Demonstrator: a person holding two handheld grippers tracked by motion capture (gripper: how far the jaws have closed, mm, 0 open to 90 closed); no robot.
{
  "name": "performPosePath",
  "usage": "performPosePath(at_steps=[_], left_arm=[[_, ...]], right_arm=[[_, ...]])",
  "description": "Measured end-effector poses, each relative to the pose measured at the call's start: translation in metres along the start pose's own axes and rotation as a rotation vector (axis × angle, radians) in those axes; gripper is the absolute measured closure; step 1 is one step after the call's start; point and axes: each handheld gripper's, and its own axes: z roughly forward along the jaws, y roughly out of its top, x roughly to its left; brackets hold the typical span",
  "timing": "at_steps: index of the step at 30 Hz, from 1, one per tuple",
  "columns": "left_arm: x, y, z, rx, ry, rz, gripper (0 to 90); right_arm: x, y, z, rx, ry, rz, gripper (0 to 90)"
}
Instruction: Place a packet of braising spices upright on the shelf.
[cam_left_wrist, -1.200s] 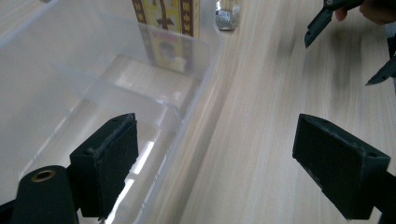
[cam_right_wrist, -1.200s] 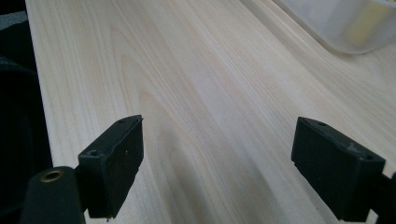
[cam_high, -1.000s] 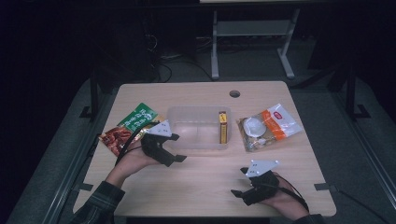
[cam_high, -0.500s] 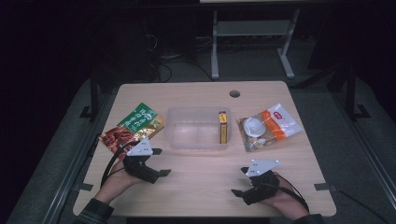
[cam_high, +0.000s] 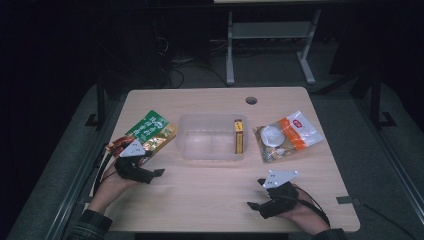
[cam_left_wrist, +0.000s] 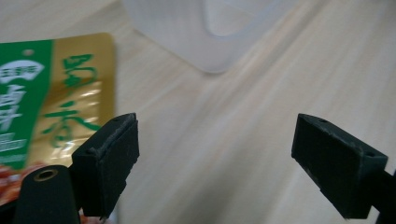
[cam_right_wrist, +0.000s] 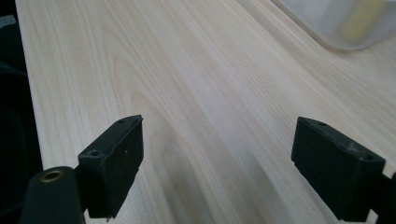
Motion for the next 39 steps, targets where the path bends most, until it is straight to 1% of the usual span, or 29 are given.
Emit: performPosePath(at_steps=[2,3,4,6,7,9,10,11,12,13,14,15,16,17,18,21,22,24,25,26,27,28,30,32,35,37,38,39], left_arm=[[0.009,0.001,-0.001,-0.001,0.007,-0.009,14.6],[0.012,0.001,-0.001,-0.006,0.008,-0.025,14.6],[0.016,0.002,-0.001,-0.001,0.007,-0.028,14.5],[0.023,0.004,-0.003,-0.001,0.028,-0.031,14.5],[0.026,0.004,-0.003,-0.022,0.032,-0.043,14.6],[0.033,0.006,-0.004,-0.011,0.035,-0.047,14.5],[0.038,0.007,-0.004,-0.004,0.047,-0.039,14.5],[0.042,0.007,-0.004,-0.006,0.057,-0.046,14.5],[0.047,0.006,-0.004,-0.018,0.061,-0.053,14.5],[0.051,0.006,-0.003,-0.018,0.060,-0.065,14.5],[0.056,0.006,-0.002,-0.004,0.069,-0.063,14.5],[0.062,0.006,-0.002,0.008,0.078,-0.053,14.5],[0.066,0.006,-0.001,0.005,0.084,-0.063,14.5],[0.071,0.006,0.000,-0.009,0.093,-0.063,14.5],[0.077,0.006,0.001,0.004,0.094,-0.066,14.5],[0.090,0.006,0.003,0.006,0.116,-0.071,14.5],[0.094,0.007,0.005,-0.012,0.121,-0.088,14.5],[0.102,0.007,0.007,0.012,0.128,-0.087,14.5],[0.106,0.007,0.008,0.017,0.136,-0.086,14.5],[0.109,0.006,0.008,0.005,0.145,-0.092,14.5],[0.113,0.006,0.009,-0.006,0.141,-0.103,14.5],[0.117,0.005,0.010,0.011,0.146,-0.106,14.5],[0.123,0.004,0.012,0.036,0.175,-0.097,14.4],[0.130,0.002,0.014,0.022,0.180,-0.113,14.4],[0.138,-0.004,0.019,0.020,0.197,-0.142,13.7],[0.144,-0.009,0.021,0.022,0.196,-0.162,13.7],[0.147,-0.012,0.022,0.021,0.194,-0.166,13.7],[0.149,-0.014,0.023,0.019,0.187,-0.186,13.7]], right_arm=[[0.000,0.000,0.001,0.002,0.001,0.003,16.3],[0.000,0.000,0.001,0.002,0.001,0.004,16.3],[0.000,0.000,0.001,0.002,0.001,0.006,16.3],[0.000,0.000,0.001,0.001,0.002,0.006,16.3],[-0.001,-0.001,0.001,0.002,0.000,0.009,16.3],[-0.002,-0.001,0.001,-0.001,-0.004,0.018,16.3],[-0.003,-0.001,0.001,-0.004,-0.004,0.022,16.3],[-0.004,-0.001,0.001,-0.005,-0.005,0.023,16.3],[-0.004,-0.001,0.001,-0.004,-0.006,0.025,16.3],[-0.004,-0.001,0.001,-0.004,-0.008,0.026,16.3],[-0.004,0.000,0.001,-0.006,-0.009,0.028,16.3],[-0.004,0.000,0.001,-0.007,-0.008,0.029,16.3],[-0.004,0.000,0.001,-0.008,-0.007,0.030,16.3],[-0.003,0.000,0.001,-0.007,-0.007,0.030,16.3],[-0.004,0.000,0.002,-0.006,-0.005,0.032,16.3],[-0.005,0.000,0.002,-0.004,-0.004,0.034,16.2],[-0.005,0.000,0.002,-0.005,-0.004,0.035,16.2],[-0.005,0.000,0.002,-0.006,-0.005,0.045,16.2],[-0.005,-0.001,0.002,-0.007,-0.007,0.047,16.2],[-0.006,-0.001,0.002,-0.008,-0.009,0.048,16.2],[-0.006,-0.001,0.002,-0.008,-0.012,0.047,16.2],[-0.006,-0.001,0.002,-0.008,-0.014,0.052,16.2],[-0.007,-0.001,0.002,-0.007,-0.017,0.060,16.2],[-0.007,-0.001,0.003,-0.009,-0.020,0.064,16.2],[-0.008,-0.002,0.003,-0.011,-0.028,0.066,16.2],[-0.009,-0.002,0.003,-0.010,-0.031,0.076,16.2],[-0.009,-0.003,0.003,-0.011,-0.033,0.078,16.2],[-0.010,-0.003,0.003,-0.012,-0.036,0.078,16.2]])
